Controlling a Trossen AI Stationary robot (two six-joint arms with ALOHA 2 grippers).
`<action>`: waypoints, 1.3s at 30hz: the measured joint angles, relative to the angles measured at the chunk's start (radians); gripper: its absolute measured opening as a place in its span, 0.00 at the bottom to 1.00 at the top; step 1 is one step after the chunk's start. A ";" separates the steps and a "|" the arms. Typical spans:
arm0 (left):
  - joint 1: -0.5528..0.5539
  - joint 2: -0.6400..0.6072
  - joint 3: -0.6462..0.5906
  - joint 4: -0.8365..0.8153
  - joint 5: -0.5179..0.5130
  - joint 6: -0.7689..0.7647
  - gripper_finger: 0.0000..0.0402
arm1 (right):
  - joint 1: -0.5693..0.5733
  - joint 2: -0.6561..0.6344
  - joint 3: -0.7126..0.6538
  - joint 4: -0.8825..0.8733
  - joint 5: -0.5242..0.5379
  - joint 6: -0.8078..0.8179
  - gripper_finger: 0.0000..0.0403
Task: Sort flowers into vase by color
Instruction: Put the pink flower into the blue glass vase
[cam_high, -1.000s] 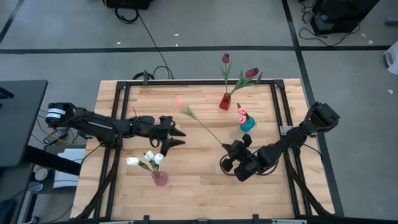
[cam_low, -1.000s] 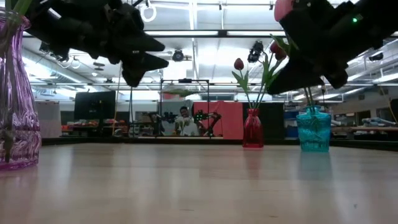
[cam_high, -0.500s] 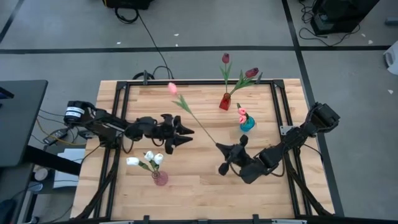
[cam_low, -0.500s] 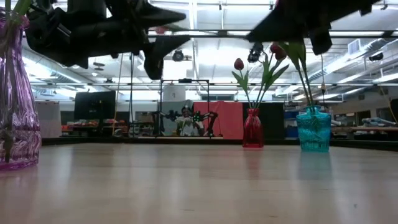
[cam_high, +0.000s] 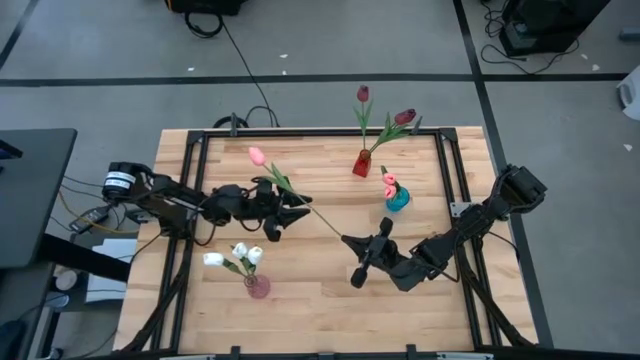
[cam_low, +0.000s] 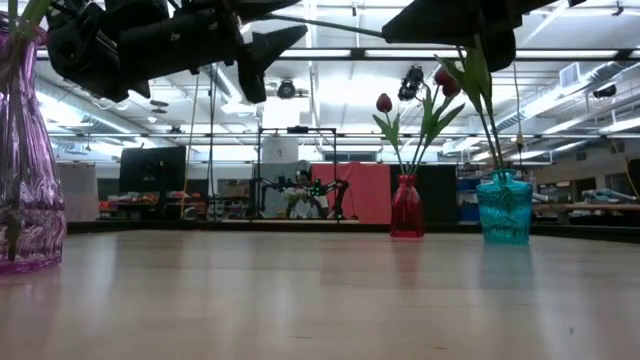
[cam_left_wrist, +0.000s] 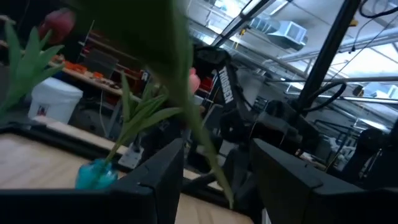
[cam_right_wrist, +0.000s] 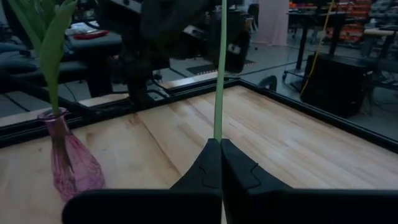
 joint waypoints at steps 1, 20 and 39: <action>0.000 0.000 0.008 0.000 0.000 0.005 0.47 | 0.000 0.000 0.000 0.000 -0.005 0.000 0.00; 0.000 -0.001 0.111 -0.268 0.015 0.099 0.02 | 0.040 -0.041 0.000 -0.013 -0.027 -0.097 0.23; 0.038 0.139 0.583 -0.809 -0.002 0.463 0.01 | 0.074 -0.652 0.000 -0.950 -0.085 0.209 0.37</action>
